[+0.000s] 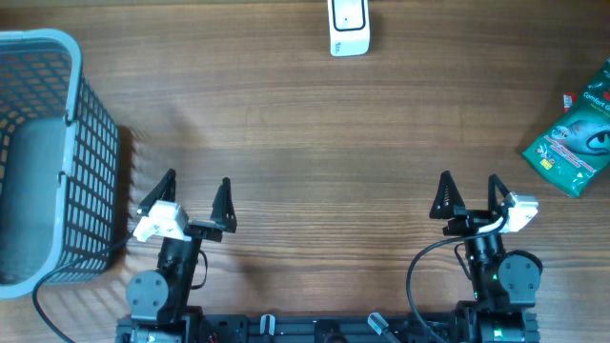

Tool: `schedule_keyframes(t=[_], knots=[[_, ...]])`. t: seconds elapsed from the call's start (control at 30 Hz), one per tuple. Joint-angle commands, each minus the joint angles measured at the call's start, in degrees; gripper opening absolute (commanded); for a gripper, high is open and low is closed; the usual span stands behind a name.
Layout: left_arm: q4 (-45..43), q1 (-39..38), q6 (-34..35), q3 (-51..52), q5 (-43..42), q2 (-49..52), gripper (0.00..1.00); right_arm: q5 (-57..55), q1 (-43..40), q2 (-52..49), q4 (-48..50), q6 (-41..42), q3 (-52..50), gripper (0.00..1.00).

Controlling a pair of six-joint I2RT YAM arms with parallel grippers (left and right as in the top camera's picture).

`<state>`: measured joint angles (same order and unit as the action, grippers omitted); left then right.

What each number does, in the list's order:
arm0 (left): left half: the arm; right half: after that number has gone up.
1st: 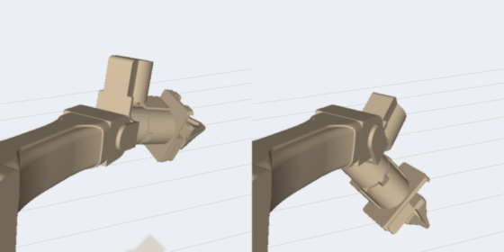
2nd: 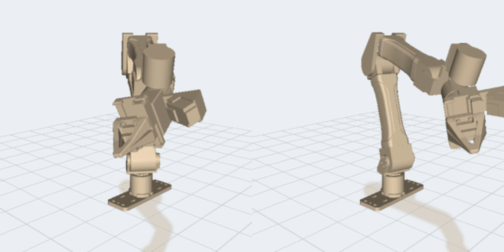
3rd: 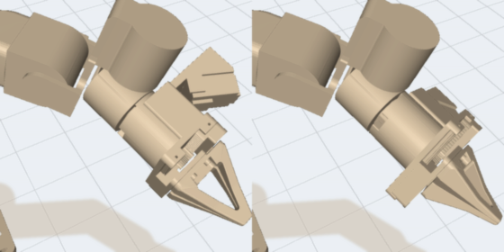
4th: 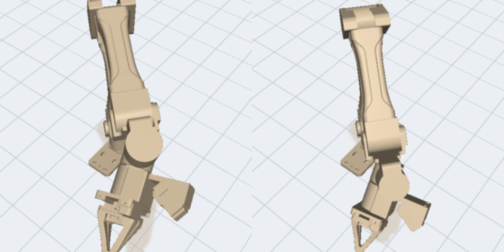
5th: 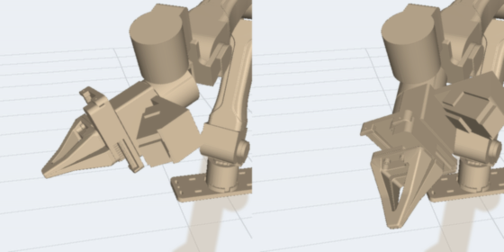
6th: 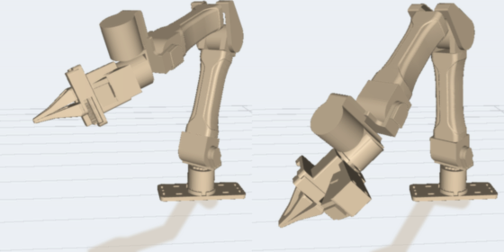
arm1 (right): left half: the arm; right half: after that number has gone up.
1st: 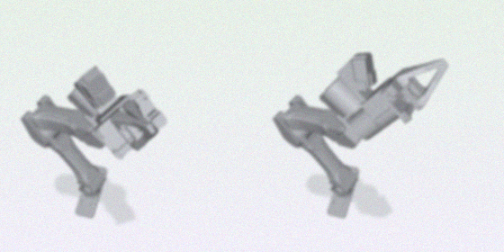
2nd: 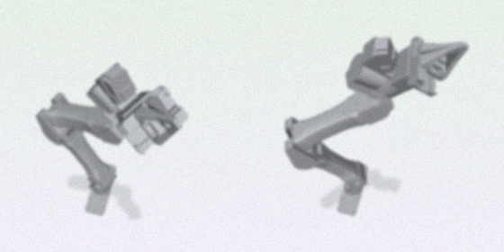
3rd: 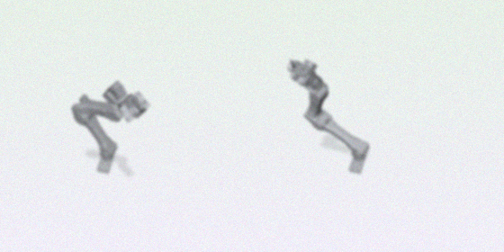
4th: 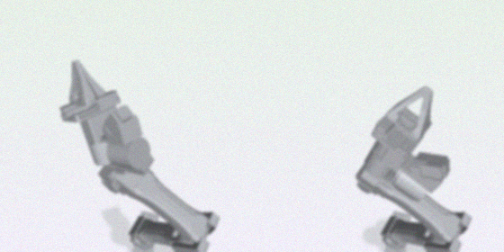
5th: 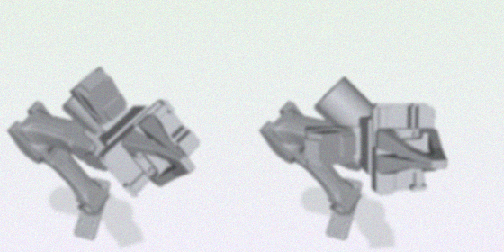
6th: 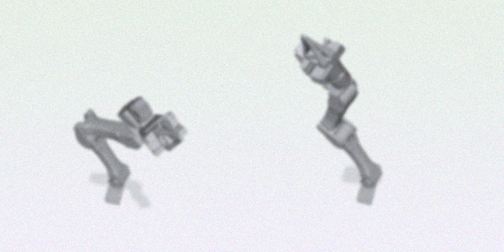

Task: Scan the item barcode

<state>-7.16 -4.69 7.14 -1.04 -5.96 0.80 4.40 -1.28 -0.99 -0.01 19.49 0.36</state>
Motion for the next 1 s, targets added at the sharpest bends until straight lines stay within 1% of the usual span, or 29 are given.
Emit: schedule_keyframes(t=[0.0, 0.2, 0.27, 0.4, 0.47, 0.63, 0.97], knots=[[3.41, 0.48, -2.86, 0.72, 5.79, -0.63, 1.0, -0.94, 0.31, 0.72, 0.13, 0.44, -0.07, 1.0], [11.63, 1.18, -2.45, 0.72, 5.79, -0.63, 1.0, -0.94, 0.31, 0.72, 0.13, 0.44, -0.07, 1.0], [11.56, 1.79, -2.38, 0.72, 5.79, -0.63, 1.0, -0.94, 0.31, 0.72, 0.13, 0.42, -0.07, 1.0], [11.63, 5.44, 0.66, 0.72, 5.16, -0.63, 1.0, -0.94, 0.31, 0.72, 0.13, 0.44, -0.07, 1.0], [11.63, 5.99, 0.57, 0.72, 4.98, -0.63, 1.0, -0.94, 0.31, 0.74, 0.13, 0.44, -0.07, 1.0], [11.67, 5.92, -3.52, 0.72, 4.07, -0.63, 1.0, -0.94, 0.31, 0.72, 0.13, 0.42, -0.07, 1.0], [11.54, 6.14, -3.52, 0.72, 4.11, -0.59, 1.0, -0.94, 0.31, 0.72, 0.13, 0.42, -0.07, 1.0]])
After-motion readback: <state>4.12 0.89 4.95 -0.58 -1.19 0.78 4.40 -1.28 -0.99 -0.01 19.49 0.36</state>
